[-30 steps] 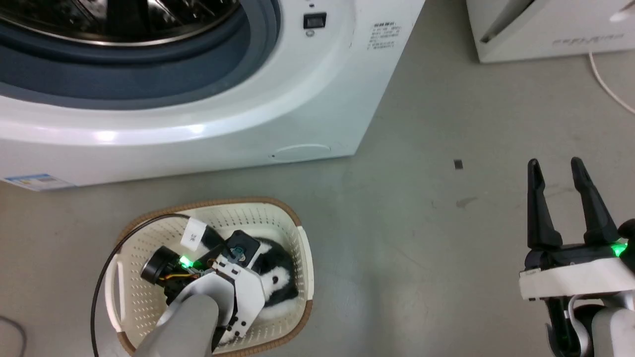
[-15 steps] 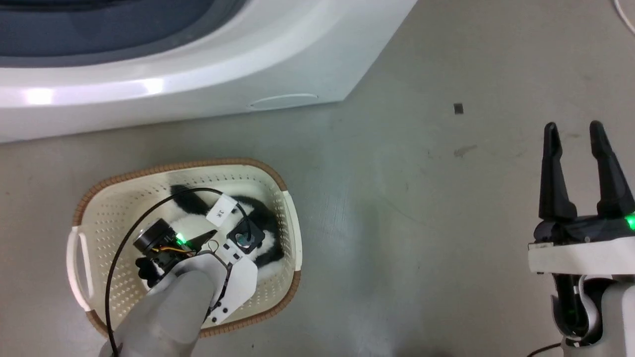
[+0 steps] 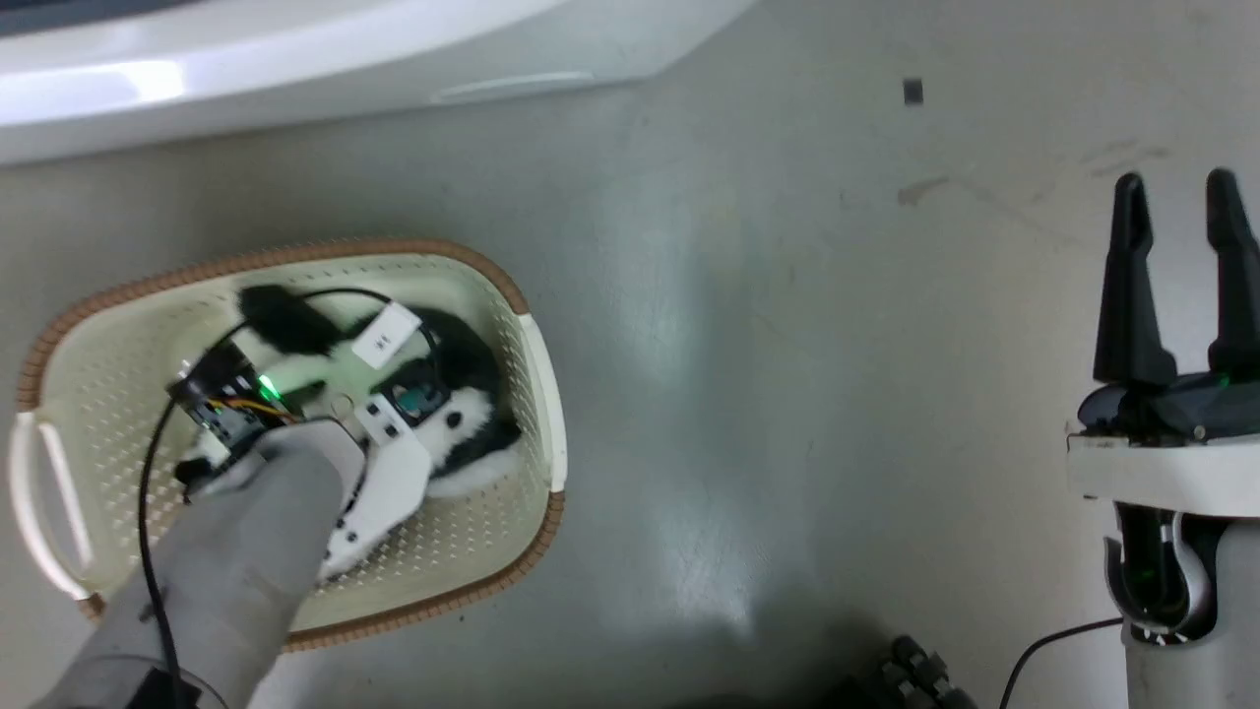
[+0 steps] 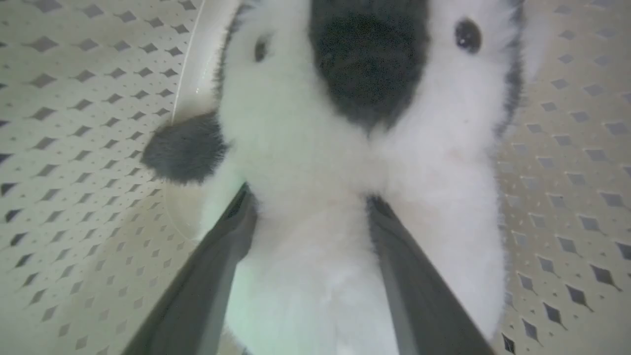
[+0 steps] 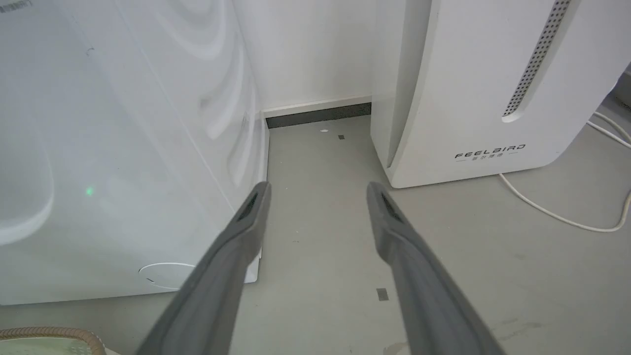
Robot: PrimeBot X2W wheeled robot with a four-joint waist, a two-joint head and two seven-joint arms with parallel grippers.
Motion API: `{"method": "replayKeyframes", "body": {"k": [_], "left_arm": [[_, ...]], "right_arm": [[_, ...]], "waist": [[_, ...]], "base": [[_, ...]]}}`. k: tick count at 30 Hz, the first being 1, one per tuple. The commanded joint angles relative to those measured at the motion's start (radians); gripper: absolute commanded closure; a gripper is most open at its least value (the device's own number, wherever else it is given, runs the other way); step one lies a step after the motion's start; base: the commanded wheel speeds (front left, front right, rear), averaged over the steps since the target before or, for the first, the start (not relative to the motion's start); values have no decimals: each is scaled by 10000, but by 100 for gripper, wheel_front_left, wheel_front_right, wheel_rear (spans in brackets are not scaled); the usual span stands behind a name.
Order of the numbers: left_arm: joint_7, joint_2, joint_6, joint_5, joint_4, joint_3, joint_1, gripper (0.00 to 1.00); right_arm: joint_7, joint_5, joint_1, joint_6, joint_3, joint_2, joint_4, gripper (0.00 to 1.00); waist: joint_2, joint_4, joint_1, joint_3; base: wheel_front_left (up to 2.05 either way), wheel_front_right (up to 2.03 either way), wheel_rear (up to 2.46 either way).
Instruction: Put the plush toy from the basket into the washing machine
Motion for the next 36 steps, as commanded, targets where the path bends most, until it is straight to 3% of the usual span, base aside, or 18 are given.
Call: {"method": "replayKeyframes", "body": {"k": [1,15,16,17,29,36], "left_arm": [[119,229,-32,25,384,-228,-346,0],[576,566,-17,-237,1528,-965,-1275,0],[606,559,-25,-244,1528,-997,-1265,37],[647,553,-38,-291,1528,-994,-1249,100],[546,488,-162,-873,1528,-1064,-1016,100],[-114,90,-179,-1323,1528,-1101,-411,100]], "right_arm": [[-123,177,-329,-7,-16,-9,-92,0],[-356,372,-871,-7,-170,-10,-147,0],[-356,357,-876,-7,-180,-10,-147,0],[-356,340,-880,-7,-186,-10,-147,0],[-356,191,-906,-7,-228,-10,-91,0],[-356,98,-746,-7,-276,-10,22,0]], "waist": [[0,-178,-1,426],[0,-375,-1,1407],[0,-360,-1,1391],[0,-347,-1,1373],[0,-281,-1,1054],[0,-96,-1,200]], "base": [[0,0,0],[0,0,0],[0,0,0],[0,0,0],[0,0,0],[0,0,0]]}}
